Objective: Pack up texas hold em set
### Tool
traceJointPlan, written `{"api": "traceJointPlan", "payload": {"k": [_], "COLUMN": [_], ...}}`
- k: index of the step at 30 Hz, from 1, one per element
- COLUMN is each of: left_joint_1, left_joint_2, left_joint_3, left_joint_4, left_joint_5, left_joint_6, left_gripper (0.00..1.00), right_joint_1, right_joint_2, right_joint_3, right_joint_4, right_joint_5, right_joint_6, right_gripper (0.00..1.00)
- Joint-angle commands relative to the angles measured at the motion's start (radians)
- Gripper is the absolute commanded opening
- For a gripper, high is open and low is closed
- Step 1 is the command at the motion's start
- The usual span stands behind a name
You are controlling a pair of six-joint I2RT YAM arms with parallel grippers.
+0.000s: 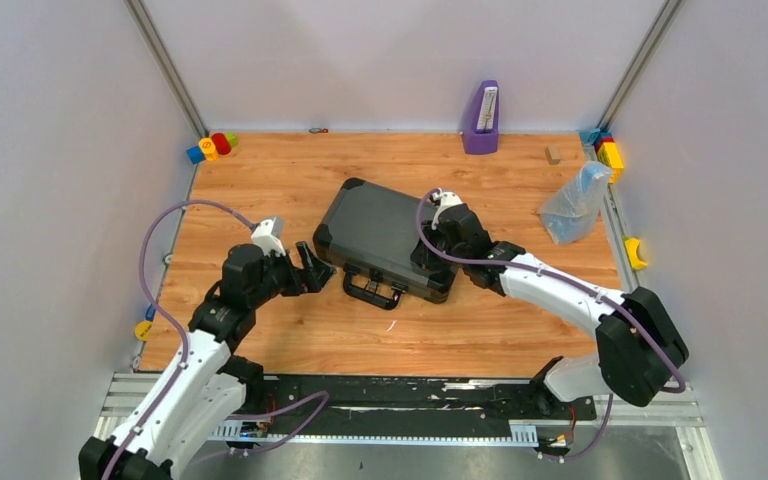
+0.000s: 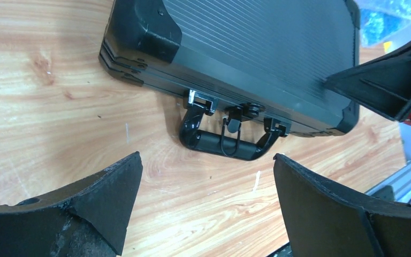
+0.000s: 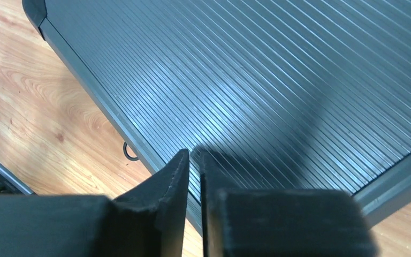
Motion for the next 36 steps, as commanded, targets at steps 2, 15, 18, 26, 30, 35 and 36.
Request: {"api": "traceJointPlan", "payload": {"k": [2,15,18,26,30,35,36], "left_joint_1": [-0.002,-0.178,-0.203,-0.208,-0.21,-0.227,-0.229], "left_joint_2": [-0.076,0.146,0.177,0.316,0.448,0.601,0.64], "left_joint_3": [-0.046,-0.253,-0.294,-0.296,-0.297,-0.285,-0.284], "left_joint_4": [-0.006,0.456,0.547,0.65,0.762,0.937,0.983], "left_joint_5": [-0.021,0.084,0.037,0.008,0.041,0.068,0.071], "left_joint_6": [-0.149,-0.382,-0.423,-0.455,-0.491,-0.529,-0.543], "left_gripper": [1.0,0.79,0.61,0.61,0.62,0.54,0.54], "right_joint_1": [0.002,0.002,0.002,0.002,0.002,0.002,0.002], "right_joint_2": [0.057,0.062,0.058,0.057,0.055,0.049,0.049], "right_joint_3": [-0.045,-0.043,-0.048,-0.05,-0.049,-0.054,-0.055], "right_joint_4": [-0.035,-0.029,-0.028,-0.025,-0.025,-0.025,-0.026], "right_joint_5": [-0.011,-0.026,-0.024,-0.03,-0.03,-0.026,-0.025], "right_joint_6": [0.014,0.017,0.019,0.023,0.026,0.031,0.032], "right_gripper": [0.0,0.0,0.0,0.0,0.0,0.0,0.0]}}
